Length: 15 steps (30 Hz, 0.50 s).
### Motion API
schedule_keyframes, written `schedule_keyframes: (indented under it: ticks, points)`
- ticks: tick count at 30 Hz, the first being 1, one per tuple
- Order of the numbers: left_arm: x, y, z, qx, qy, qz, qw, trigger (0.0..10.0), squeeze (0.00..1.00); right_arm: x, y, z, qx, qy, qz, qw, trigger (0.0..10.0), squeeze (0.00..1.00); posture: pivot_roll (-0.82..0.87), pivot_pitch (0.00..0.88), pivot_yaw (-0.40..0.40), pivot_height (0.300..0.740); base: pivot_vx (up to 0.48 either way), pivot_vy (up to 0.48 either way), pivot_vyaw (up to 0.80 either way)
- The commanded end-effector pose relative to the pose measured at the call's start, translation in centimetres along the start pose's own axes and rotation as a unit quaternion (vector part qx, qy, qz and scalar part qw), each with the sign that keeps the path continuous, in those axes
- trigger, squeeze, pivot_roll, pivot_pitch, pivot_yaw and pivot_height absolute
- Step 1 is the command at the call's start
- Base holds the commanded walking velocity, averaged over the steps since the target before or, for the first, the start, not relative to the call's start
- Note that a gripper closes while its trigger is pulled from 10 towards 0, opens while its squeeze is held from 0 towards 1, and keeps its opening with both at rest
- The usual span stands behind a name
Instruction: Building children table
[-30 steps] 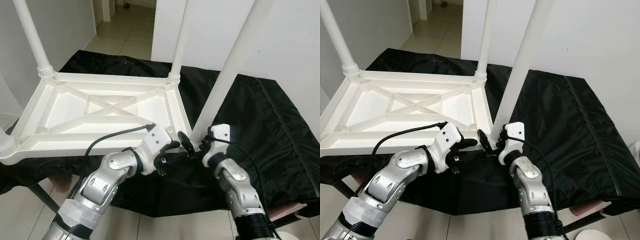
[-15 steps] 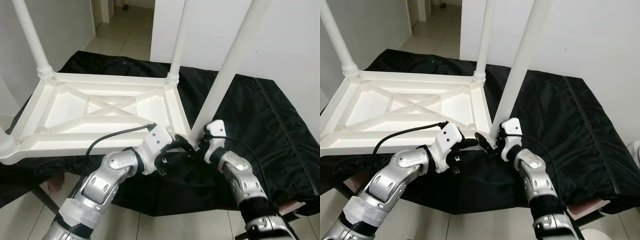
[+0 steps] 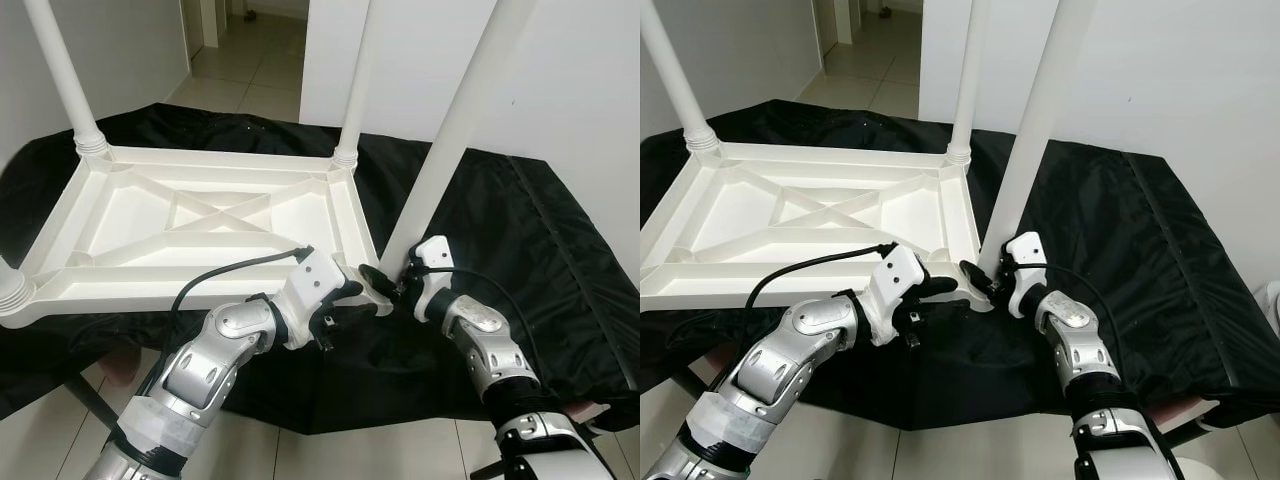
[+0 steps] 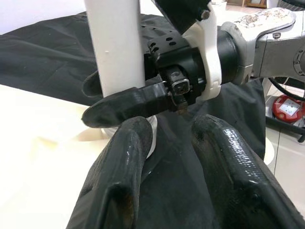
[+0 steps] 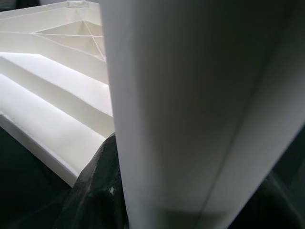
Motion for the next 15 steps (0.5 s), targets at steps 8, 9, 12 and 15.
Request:
schedule_keyframes:
  ticks: [8, 9, 12, 15]
  points:
    - [0.1, 0.1, 0.3, -0.001, 0.000, 0.001, 1.000, 10.0, 0.00, -0.6, 0.4, -0.8, 0.007, -0.034, -0.037, 0.999, 10.0, 0.00, 0.08, 0.000, -0.080, 0.740, 0.000, 0.000, 0.00]
    - [0.1, 0.1, 0.3, -0.001, 0.000, 0.001, 1.000, 10.0, 0.00, -0.7, 0.3, -0.6, -0.003, -0.031, -0.057, 0.998, 10.0, 0.00, 0.08, 0.000, -0.080, 0.740, 0.000, 0.000, 0.00]
    - [0.1, 0.0, 0.3, -0.002, 0.001, 0.000, 1.000, 10.0, 0.00, -0.9, 0.2, -0.4, -0.014, -0.024, -0.091, 0.995, 10.0, 0.00, 0.08, 0.000, -0.077, 0.740, 0.000, 0.000, 0.00]
    - [0.0, 0.0, 0.4, -0.003, 0.001, -0.002, 1.000, 10.0, 0.00, -0.5, 0.0, -0.6, -0.025, -0.034, -0.118, 0.992, 10.0, 0.00, 0.08, 0.000, -0.076, 0.740, 0.000, 0.000, 0.00]
Point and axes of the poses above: a point about 5 cm out from each wrist's last joint towards the gripper, its own y axis pointing back from the gripper into the wrist, its own z axis along the axis of the wrist's last joint, x = y × z, the point moved 2 cm from there along -y, pointing out of the wrist towards the gripper, and after that the axes turned 14 degrees about -y, right-handed, at the moved point
